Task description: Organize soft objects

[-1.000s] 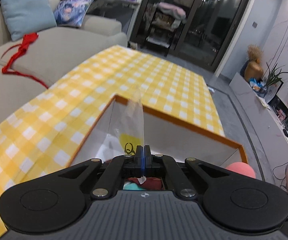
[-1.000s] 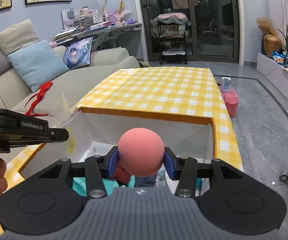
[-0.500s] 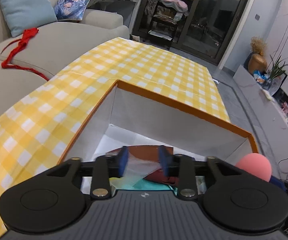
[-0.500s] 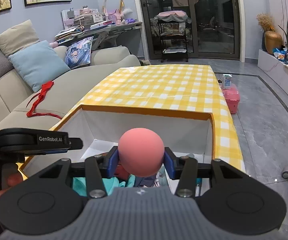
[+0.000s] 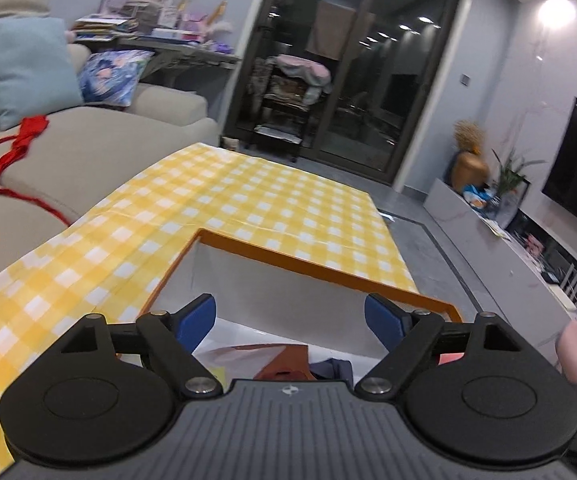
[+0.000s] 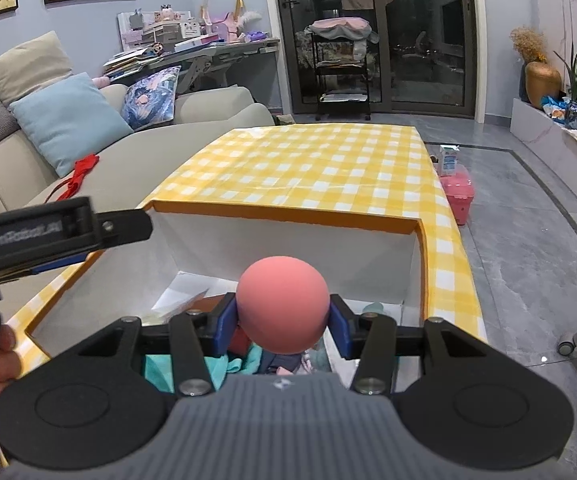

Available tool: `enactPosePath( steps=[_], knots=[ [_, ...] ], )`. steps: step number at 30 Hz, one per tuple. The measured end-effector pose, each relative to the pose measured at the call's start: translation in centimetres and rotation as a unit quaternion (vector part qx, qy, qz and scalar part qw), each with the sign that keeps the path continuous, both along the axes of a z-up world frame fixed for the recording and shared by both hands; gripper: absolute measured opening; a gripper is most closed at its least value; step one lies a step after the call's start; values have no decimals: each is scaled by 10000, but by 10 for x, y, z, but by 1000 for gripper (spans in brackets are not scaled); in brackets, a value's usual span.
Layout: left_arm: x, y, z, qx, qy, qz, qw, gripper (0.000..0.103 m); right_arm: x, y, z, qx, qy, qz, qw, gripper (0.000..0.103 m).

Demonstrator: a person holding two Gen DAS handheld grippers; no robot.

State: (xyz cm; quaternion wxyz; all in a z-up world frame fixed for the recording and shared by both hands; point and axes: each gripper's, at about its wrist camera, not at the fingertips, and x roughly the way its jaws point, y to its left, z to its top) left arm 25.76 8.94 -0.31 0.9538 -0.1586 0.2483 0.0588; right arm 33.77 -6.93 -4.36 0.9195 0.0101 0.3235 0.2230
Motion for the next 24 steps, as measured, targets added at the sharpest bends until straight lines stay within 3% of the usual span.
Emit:
enactPosePath(
  steps=[7,11,13,15,19,24],
  knots=[
    [-9,-4,-5,-17,-86,-236,9997,99,4,-3,-13,-69,68,-217,9997,50],
    [-16,-4,-6,205,-337,-62,9992,99,0,-5,-15,-208,-147,-326,9991,62],
    [-15,-1,-7,59,-290,-86,9995,99,-1,-6,-14,-215,-185,-266,9992,69],
    [-15,3,-9,-98,-271,-67,9996,99,-1,-6,-14,-175,-185,-240,9994,86],
    [-16,6,-9,-155,-262,-42,9995,99,-4,-4,-14,-97,-219,-139,9996,99],
    [-16,6,-9,-127,-249,-69,9996,99,-9,6,-12,-270,-346,39,9990,100]
  ],
)
